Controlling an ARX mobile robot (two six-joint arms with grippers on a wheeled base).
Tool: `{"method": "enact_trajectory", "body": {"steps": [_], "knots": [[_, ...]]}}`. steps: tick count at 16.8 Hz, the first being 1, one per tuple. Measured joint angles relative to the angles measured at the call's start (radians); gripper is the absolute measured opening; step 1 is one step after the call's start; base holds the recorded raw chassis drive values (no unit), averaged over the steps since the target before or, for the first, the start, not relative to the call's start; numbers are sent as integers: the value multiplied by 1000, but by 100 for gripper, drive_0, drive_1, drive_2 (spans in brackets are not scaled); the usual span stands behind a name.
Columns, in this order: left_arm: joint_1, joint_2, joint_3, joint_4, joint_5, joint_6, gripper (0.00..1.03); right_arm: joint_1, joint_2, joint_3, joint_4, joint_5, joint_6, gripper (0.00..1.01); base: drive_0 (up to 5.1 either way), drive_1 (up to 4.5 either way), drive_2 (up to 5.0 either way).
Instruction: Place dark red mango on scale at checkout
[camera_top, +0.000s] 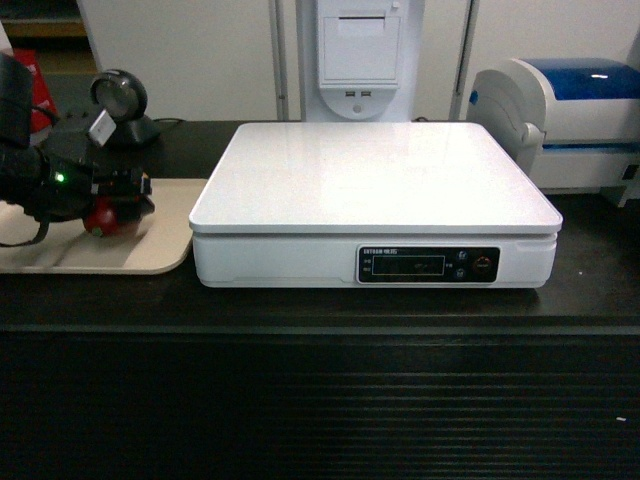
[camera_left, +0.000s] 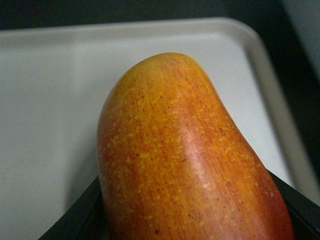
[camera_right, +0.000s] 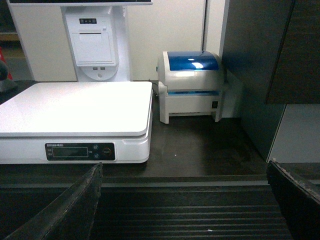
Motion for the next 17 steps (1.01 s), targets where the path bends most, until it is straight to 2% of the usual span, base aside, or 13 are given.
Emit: {"method": "enact_trajectory", "body": {"steps": [2, 3, 4, 7, 10, 11, 14, 17], "knots": [[-13, -35, -18, 12, -2, 0, 68, 0, 0, 0, 0, 0, 0, 98, 0, 0, 0], [-44, -84, -26, 26, -11, 2, 68, 0, 0, 0, 0, 0, 0, 98, 0, 0, 0], [-162, -213, -48, 57, -8, 0, 68, 0, 0, 0, 0, 0, 0, 98, 0, 0, 0], [-290, -283, -86, 66, -8, -7, 68, 0, 0, 0, 0, 0, 0, 98, 0, 0, 0], [-406, -287, -114, 67, -42, -27, 68, 0, 0, 0, 0, 0, 0, 98, 0, 0, 0], [-438, -286, -115, 66, -52, -29, 68, 0, 0, 0, 0, 0, 0, 98, 0, 0, 0], [-514, -227, -56, 58, -72, -69, 67, 0, 0, 0, 0, 0, 0, 98, 0, 0, 0], [-545, -120, 38, -7, -95, -126, 67, 0, 0, 0, 0, 0, 0, 98, 0, 0, 0]]}}
